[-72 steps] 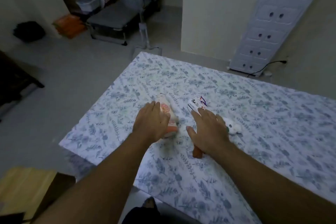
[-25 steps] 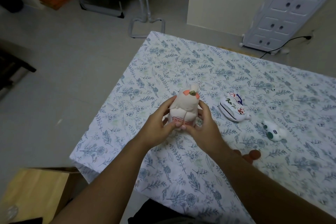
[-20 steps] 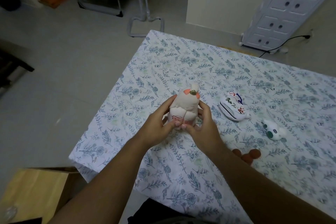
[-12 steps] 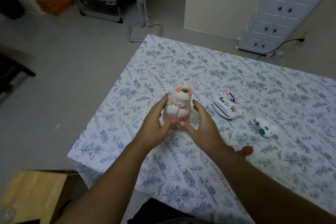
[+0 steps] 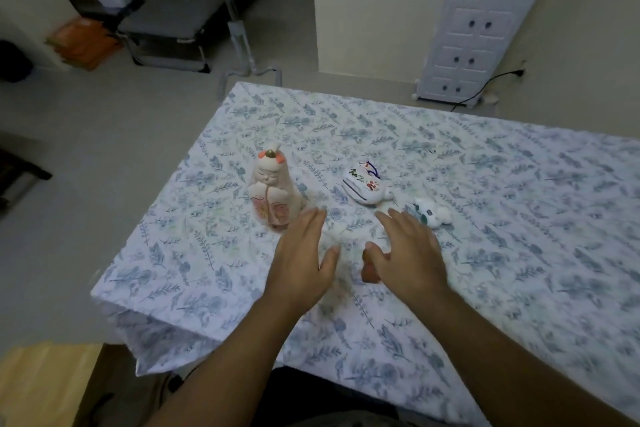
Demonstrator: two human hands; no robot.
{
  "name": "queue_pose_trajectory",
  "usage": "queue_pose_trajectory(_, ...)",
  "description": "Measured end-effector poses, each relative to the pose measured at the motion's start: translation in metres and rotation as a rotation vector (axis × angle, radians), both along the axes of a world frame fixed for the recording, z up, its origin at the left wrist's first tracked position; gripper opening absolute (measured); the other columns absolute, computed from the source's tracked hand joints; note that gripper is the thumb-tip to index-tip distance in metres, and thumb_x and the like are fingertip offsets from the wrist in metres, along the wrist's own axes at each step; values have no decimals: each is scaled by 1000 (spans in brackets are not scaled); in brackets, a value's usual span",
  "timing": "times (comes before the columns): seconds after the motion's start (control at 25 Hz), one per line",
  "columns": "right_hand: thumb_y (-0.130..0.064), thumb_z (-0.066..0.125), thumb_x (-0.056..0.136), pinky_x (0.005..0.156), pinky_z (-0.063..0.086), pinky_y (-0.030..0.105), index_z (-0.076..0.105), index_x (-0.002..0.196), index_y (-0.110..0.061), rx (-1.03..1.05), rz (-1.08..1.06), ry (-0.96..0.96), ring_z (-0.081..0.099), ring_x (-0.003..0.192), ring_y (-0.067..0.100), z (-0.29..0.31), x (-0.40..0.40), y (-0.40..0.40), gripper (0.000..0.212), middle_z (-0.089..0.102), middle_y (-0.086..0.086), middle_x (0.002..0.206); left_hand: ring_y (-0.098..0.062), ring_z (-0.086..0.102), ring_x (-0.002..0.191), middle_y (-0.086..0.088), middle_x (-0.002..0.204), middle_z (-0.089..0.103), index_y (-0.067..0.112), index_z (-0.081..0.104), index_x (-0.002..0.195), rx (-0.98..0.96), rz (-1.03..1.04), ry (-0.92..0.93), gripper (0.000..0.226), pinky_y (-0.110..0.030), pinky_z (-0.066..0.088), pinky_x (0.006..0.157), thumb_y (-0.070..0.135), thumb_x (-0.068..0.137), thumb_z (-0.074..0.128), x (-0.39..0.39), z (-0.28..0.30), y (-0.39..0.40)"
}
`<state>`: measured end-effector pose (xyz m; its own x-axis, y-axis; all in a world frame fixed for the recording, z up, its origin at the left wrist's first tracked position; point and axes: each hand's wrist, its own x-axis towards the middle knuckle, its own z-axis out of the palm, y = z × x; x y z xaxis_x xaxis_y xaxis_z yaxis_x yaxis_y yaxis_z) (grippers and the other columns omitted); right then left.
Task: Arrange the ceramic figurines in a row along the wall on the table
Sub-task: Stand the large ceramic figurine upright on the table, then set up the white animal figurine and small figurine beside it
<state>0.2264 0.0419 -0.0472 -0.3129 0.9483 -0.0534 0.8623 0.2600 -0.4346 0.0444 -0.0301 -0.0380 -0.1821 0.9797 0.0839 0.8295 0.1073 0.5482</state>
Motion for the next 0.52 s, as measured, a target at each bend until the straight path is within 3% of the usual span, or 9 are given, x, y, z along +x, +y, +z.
queue_pose_trajectory(0.2, -52, 50, 94, 119, 21, 49, 43, 147, -26, -3, -103, -116, 27, 147, 25, -10, 60, 3, 59, 36, 5, 159, -25, 22, 149, -9, 161, 29, 11, 33, 154, -145, -102, 97, 65, -39, 19, 121, 39, 98, 52, 62, -8, 29)
queue_pose_trajectory(0.4, -39, 61, 93, 113, 33, 46, 45, 145, -20, -177, -274, 122, 26, 144, 28, -13, 81, 41, 58, 37, 9, 155, -27, 24, 147, -11, 159, 31, 14, 34, 152, -155, -92, 127, 67, -41, 23, 118, 39, 94, 56, 81, -9, 94)
queue_pose_trajectory(0.52, -34, 64, 91, 105, 39, 45, 49, 142, -20, -210, -395, 167, 34, 135, 30, -20, 78, 71, 55, 44, 11, 146, -33, 22, 146, -16, 159, 29, 12, 32, 153, -202, -61, 190, 74, -45, 23, 119, 43, 92, 60, 80, -19, 143)
